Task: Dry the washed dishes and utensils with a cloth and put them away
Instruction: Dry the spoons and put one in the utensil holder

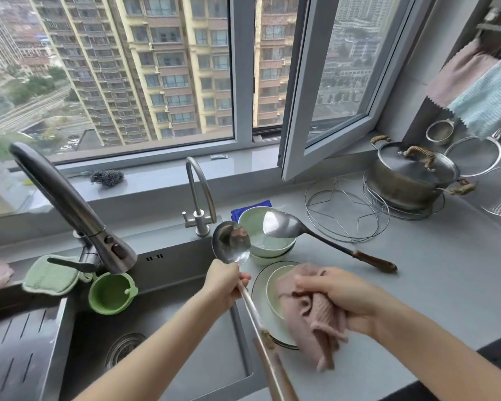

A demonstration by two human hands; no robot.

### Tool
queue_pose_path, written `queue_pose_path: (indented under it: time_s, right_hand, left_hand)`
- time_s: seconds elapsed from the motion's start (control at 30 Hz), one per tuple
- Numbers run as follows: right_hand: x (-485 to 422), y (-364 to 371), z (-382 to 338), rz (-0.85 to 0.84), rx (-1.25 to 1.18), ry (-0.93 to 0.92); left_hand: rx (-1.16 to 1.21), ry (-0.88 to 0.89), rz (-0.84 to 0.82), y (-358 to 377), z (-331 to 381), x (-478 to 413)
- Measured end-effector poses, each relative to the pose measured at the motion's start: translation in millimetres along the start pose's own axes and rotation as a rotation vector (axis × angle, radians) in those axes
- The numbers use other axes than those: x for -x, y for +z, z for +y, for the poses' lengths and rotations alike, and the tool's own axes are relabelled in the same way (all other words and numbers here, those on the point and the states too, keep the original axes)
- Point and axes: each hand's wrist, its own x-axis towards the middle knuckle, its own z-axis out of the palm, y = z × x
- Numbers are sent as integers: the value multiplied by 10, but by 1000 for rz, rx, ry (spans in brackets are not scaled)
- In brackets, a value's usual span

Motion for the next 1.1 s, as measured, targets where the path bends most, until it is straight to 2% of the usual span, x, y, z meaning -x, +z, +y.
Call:
queue_pose_path:
  time_s: [0.07, 0.13, 0.17, 0.2, 0.23, 0.3, 0.33, 0.37, 0.53, 0.6, 0.7, 0.77, 0.87, 0.97, 1.07, 1.1]
  right_hand:
    - [5, -90, -104, 162, -19, -167]
    - [-73, -57, -192, 229, -97, -336]
    - [-151, 8, -201, 234, -44, -425]
    - [-275, 71, -170, 239, 122, -517]
    - [-430, 128, -104, 251, 410, -595]
    - [-768, 175, 70, 315, 1069, -639]
    - [-883, 186, 126, 363, 1276, -647]
    - [-945, 190, 133, 376, 1344, -668]
    - [-1015, 108, 89, 406, 1271, -824]
    - [-1013, 49, 55, 435, 1226, -806]
    - [-988, -219, 16, 558, 1233, -719]
    - [-957, -384, 5, 571, 1250, -732]
    - [-928, -421, -12, 574, 1174, -829]
    - [-893, -452, -53, 615, 843, -890]
    - [-822, -542, -139, 514, 142, -713]
    - [-764, -588, -138, 566, 44, -682]
  left_hand:
    - [-45, -15, 7, -85, 6, 14]
    - [-16, -94, -72, -130, 29, 52]
    - [-11, -135, -129, -128, 44, 76]
    - [-20, -166, -195, -108, 62, 105]
    - [-34, -184, -259, -76, 75, 139]
    - [-72, -170, -370, 6, 93, 233]
    - [-98, -146, -403, 34, 98, 279]
    - [-133, -119, -419, 36, 94, 313]
    - [-184, -69, -427, -46, 86, 434]
    - [-95, -146, -475, -77, 145, 490]
    - [-26, -268, -635, -255, 238, 647]
    - [-143, -251, -724, -384, 226, 767]
    - [-374, -96, -667, -412, 120, 861]
    - [-507, 99, -581, -423, 123, 834]
    - [-542, 95, -561, -480, 144, 766]
    - [-583, 106, -560, -490, 131, 738]
